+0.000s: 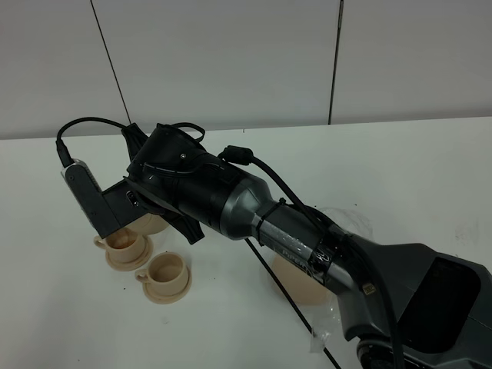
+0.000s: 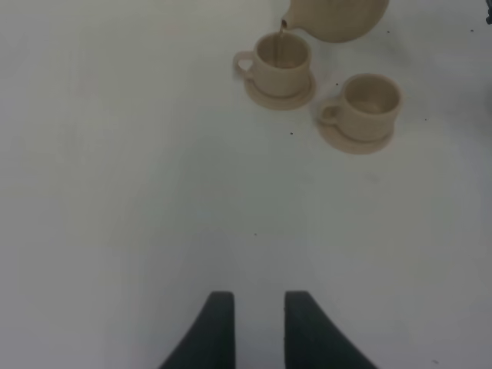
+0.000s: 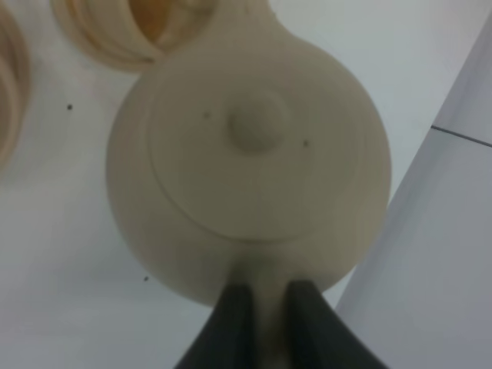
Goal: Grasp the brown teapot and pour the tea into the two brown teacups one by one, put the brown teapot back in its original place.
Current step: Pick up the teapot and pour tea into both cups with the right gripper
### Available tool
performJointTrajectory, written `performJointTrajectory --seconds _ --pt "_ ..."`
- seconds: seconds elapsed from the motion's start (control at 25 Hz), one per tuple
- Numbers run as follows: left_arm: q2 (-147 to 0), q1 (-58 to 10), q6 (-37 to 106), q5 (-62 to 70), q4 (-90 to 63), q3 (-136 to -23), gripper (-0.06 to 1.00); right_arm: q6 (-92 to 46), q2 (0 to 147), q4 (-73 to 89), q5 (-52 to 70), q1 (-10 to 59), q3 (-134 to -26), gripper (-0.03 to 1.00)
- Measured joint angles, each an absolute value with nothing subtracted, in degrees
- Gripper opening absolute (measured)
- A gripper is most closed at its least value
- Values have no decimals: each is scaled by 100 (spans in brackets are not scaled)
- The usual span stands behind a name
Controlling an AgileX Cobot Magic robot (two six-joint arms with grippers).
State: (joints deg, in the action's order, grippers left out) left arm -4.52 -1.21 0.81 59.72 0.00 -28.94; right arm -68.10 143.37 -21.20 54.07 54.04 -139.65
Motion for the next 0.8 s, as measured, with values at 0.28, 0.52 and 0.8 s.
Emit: performJointTrajectory --seconds 0.28,0.52,0.8 --pt "-452 -121 81 5972 0 -2894 23 -6805 14341 -2144 5389 5404 -13965 10" --pt "-452 -121 81 5972 0 -2894 23 -6776 14370 -2292 5368 5404 -13965 10" --pt "-452 -121 81 5972 0 -2894 23 -6739 14416 -2377 5364 5404 -13965 10"
